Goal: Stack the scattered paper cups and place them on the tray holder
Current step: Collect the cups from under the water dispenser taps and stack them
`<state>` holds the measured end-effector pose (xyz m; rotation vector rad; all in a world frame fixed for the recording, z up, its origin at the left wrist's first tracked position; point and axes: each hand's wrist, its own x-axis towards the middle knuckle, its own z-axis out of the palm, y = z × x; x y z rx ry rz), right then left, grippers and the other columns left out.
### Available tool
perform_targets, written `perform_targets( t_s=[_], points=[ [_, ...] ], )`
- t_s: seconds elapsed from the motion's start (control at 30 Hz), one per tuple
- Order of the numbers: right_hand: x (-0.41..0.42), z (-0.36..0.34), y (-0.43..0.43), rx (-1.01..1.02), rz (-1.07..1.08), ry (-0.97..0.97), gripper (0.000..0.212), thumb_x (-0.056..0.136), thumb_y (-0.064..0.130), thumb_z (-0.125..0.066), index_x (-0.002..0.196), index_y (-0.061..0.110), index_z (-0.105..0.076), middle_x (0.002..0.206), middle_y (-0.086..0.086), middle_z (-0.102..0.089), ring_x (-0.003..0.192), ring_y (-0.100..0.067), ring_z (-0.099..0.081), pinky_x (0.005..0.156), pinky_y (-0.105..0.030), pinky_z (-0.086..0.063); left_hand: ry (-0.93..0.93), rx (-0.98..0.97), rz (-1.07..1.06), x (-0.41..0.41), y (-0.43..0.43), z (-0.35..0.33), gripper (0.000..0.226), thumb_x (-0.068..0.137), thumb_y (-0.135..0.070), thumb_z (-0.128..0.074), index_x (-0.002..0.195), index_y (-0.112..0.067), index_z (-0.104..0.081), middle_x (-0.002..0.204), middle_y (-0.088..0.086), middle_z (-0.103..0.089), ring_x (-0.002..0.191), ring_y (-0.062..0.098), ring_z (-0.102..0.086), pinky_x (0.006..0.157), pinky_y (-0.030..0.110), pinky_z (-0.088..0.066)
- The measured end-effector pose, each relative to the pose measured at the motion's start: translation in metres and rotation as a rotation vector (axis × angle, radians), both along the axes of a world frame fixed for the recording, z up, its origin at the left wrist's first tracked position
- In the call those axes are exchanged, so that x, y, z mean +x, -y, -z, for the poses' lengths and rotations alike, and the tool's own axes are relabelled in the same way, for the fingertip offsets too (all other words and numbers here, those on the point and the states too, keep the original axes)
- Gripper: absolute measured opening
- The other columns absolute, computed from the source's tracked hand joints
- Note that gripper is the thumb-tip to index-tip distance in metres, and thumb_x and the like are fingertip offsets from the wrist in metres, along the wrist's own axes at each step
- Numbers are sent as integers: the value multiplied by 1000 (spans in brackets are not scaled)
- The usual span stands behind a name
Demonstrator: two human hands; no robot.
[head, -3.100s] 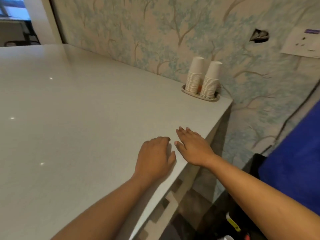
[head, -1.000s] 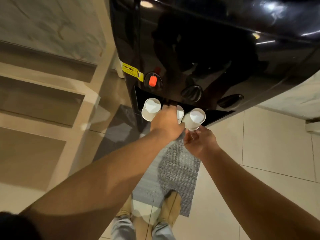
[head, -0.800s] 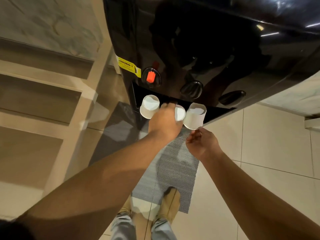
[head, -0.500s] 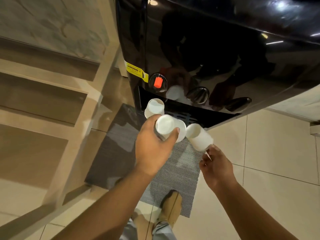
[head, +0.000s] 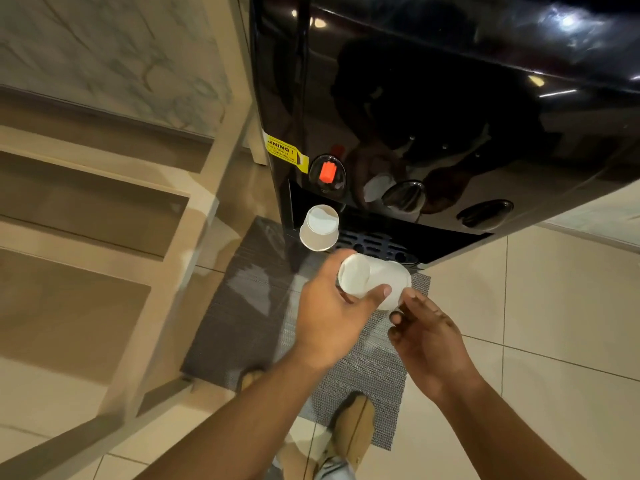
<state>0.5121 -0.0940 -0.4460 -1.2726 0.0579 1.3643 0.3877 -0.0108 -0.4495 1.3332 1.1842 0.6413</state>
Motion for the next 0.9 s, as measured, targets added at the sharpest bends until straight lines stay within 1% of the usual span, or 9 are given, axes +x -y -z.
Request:
perform_targets(
  t_s=[0.1,0.17,0.23,0.3,0.4,0.5,0.63,0.77,0.9],
  points=[
    [2,-2,2,7,-1,35,11,86,20,-65,87,16,-75,76,2,-62,63,-8,-49,60,-23,-41,-56,19,65,0,-1,3,65,63,-60,-80,119,-37,-60,100,-14,-72,83,3,-69,71,30,-60],
    [6,-1,4,-31,60,33,15,86,20,-65,97,11,-72,80,-1,-60,62,-8,-49,56,-20,-43,-103,95,17,-3,-10,5,79,64,-79,-68,128,-35,-57,110,-23,-63,87,-3,-64,71,21,-56],
    [11,0,10,-82,130,23,29,85,20,-66,111,7,-66,87,-5,-58,63,-9,-48,56,-20,-42,-190,238,-151,-4,-31,11,79,73,-83,-53,128,-26,-57,116,-18,-57,94,-2,-61,76,25,-55],
    [14,0,18,-113,157,33,36,84,20,-66,117,6,-64,89,-6,-57,63,-9,-48,56,-21,-41,-415,299,-297,1,-55,20,76,73,-74,-63,125,-19,-57,119,-4,-57,101,15,-63,83,39,-56],
    [16,-5,30,-126,170,42,26,87,19,-65,110,9,-67,82,-3,-60,61,-10,-49,56,-22,-41,-707,228,-286,17,-73,36,78,64,-61,-79,125,-18,-57,120,6,-55,105,29,-62,88,46,-51],
    [18,-17,44,-126,165,45,16,87,22,-65,101,15,-69,74,1,-59,59,-9,-50,56,-22,-42,-760,191,-279,26,-75,46,71,66,-57,-80,125,-22,-60,116,8,-57,104,30,-61,87,46,-49],
    [16,-42,63,-145,175,28,15,85,22,-64,98,14,-68,70,2,-60,55,-10,-51,49,-20,-46,-580,106,-326,23,-67,32,59,67,-50,-81,116,-22,-64,111,2,-60,100,26,-63,83,42,-54],
    [3,-93,66,-177,207,29,8,91,15,-58,91,13,-66,67,-1,-55,52,-12,-48,52,-23,-39,-98,-38,-414,-20,-30,-40,44,61,-46,-87,95,-38,-60,92,-14,-67,86,6,-68,57,7,-49],
    [-25,-180,62,-162,163,33,14,94,9,-53,84,6,-63,60,-6,-52,48,-17,-48,56,-29,-32,131,15,-445,-87,24,-164,51,60,-45,-87,102,-46,-58,99,-5,-73,87,9,-72,67,18,-57]
  ],
)
